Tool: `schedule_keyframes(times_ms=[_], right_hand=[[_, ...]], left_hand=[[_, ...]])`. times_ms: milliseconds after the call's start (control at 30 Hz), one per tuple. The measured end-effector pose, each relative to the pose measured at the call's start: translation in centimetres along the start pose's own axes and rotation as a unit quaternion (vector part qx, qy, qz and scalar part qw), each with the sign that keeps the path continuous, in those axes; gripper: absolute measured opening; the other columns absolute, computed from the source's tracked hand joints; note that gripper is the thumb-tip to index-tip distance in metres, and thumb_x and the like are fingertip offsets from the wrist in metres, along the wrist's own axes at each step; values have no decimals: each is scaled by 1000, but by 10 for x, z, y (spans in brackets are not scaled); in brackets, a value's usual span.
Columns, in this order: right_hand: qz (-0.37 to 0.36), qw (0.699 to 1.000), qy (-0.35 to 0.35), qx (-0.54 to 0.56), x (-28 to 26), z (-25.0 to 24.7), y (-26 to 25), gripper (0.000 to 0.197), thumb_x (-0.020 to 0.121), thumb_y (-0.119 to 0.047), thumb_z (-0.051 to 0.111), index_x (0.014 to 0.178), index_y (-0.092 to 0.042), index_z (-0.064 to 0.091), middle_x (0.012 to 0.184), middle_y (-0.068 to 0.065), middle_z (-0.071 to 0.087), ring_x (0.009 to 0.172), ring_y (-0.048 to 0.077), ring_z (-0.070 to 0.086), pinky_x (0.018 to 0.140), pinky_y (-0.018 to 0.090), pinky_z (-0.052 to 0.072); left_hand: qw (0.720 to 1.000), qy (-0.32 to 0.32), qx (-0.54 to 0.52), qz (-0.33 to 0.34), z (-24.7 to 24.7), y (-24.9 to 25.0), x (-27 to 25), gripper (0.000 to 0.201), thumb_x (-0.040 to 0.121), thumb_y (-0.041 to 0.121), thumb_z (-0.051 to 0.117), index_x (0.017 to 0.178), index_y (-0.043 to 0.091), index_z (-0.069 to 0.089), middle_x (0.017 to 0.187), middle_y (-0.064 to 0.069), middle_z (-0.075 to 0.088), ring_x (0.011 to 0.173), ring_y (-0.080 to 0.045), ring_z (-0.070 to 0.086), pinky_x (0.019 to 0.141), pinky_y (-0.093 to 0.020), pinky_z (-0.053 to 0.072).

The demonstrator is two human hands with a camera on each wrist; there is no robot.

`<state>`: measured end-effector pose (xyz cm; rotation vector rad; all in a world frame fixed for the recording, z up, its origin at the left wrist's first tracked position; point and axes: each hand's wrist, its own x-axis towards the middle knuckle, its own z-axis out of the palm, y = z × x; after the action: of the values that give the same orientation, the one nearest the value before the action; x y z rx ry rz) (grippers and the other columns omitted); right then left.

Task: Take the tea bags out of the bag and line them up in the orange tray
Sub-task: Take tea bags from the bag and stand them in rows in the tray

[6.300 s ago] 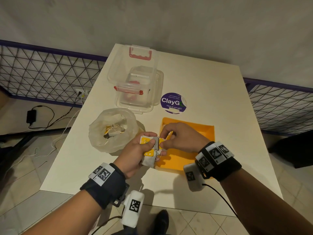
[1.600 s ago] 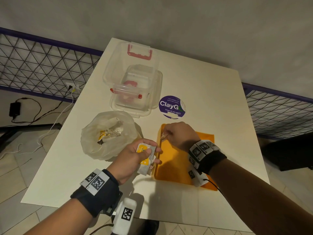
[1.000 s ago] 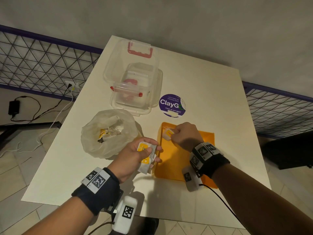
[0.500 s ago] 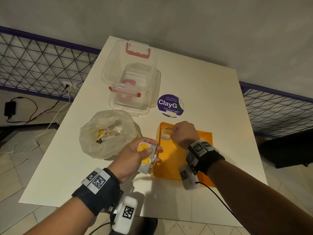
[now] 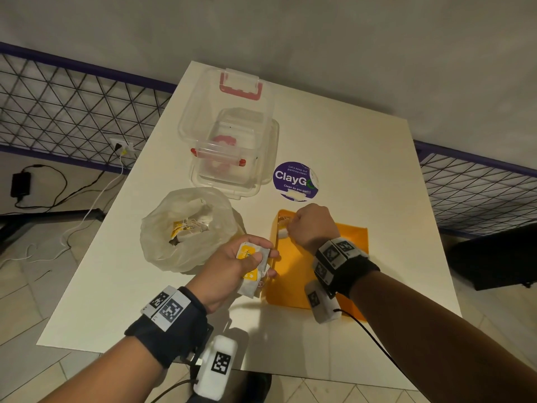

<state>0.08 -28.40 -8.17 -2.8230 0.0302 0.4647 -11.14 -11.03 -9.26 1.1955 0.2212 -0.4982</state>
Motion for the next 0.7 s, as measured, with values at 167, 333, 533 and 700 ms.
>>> schedule_keyframes(times_ms=[167,333,533,700], right_hand=[[21,999,-43,16,1,3,2,28,80,-30,64,62,-8,63,62,1,61,58,14,58,50,21,38],[31,997,-55,49,-1,6,-1,38,82,-38,56,64,-8,69,50,1,67,43,12,61,49,22,46],[46,995,-80,48,1,6,-6,32,85,-36,54,73,-8,64,51,1,65,38,13,64,49,22,48],[23,991,-118,58,-7,-15,-2,38,82,-32,55,79,2,72,56,3,70,46,13,63,58,27,50]], left_hand=[[1000,5,6,0,0,1,-2,20,100,5,50,115,7,63,114,-16,71,92,-38,69,82,-46,55],[1000,7,5,-1,0,0,-2,20,100,4,50,116,6,63,114,-16,71,90,-36,69,77,-41,57],[1000,2,-18,-8,1,0,-4,21,99,4,51,117,4,61,115,-20,70,87,-34,69,77,-43,54],[996,5,-77,-34,4,6,-6,25,98,3,51,122,1,58,117,-26,67,82,-33,69,68,-37,54]])
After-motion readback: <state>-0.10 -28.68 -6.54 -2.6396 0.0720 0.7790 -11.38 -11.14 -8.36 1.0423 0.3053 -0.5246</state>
